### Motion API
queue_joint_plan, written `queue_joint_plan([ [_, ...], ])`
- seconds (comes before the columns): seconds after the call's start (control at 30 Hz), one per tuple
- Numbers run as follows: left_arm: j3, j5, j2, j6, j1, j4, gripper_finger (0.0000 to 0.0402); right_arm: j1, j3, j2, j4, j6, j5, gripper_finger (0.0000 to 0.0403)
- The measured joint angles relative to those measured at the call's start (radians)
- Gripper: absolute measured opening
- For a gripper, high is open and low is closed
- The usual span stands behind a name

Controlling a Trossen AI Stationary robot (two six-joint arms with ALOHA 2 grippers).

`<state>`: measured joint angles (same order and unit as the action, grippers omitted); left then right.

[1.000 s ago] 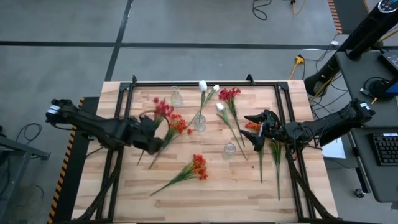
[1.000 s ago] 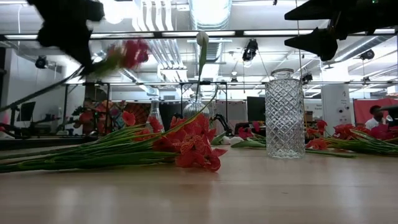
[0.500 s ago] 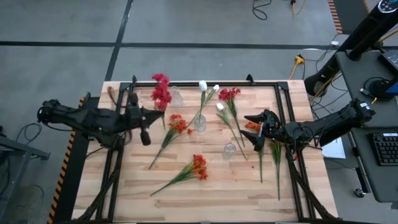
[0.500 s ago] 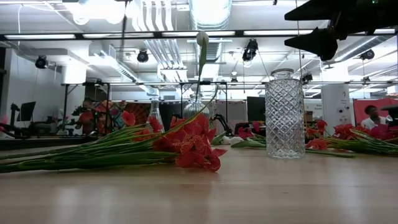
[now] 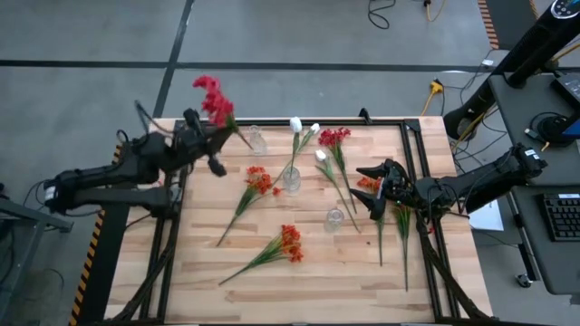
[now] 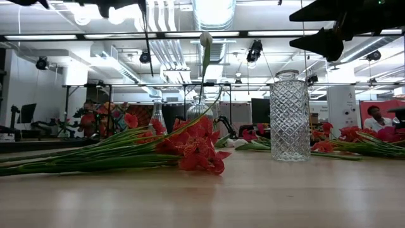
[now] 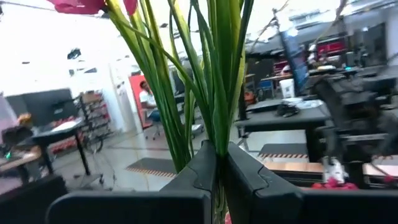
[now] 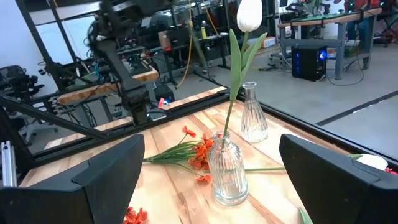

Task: Sort flowers into vase by color
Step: Put the middle left red sprig of flower into the top left transparent glass vase

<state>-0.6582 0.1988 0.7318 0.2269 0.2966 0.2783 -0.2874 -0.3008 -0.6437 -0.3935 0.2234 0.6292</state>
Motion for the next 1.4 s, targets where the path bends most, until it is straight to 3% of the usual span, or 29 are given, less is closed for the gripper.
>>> queue_joint_plan([
  [0.2,-0.065,-0.242,0.108,-0.092,0.247,0.004,0.0000,0.000,0.000,0.000,0.000,0.000,0.001,0.0366],
  [0.43,-0.139,-0.343,0.259,-0.110,0.375,-0.005,0.0000,0.000,0.000,-0.001,0.009,0.003,0.002,0.0366],
  [0.7,-0.181,-0.349,0.350,-0.104,0.392,-0.011,0.0000,0.000,0.000,-0.001,0.023,0.013,0.002,0.0366],
  [1.4,-0.192,-0.349,0.354,-0.094,0.452,-0.047,0.0000,0.000,0.000,-0.001,0.023,0.013,0.001,0.0366],
])
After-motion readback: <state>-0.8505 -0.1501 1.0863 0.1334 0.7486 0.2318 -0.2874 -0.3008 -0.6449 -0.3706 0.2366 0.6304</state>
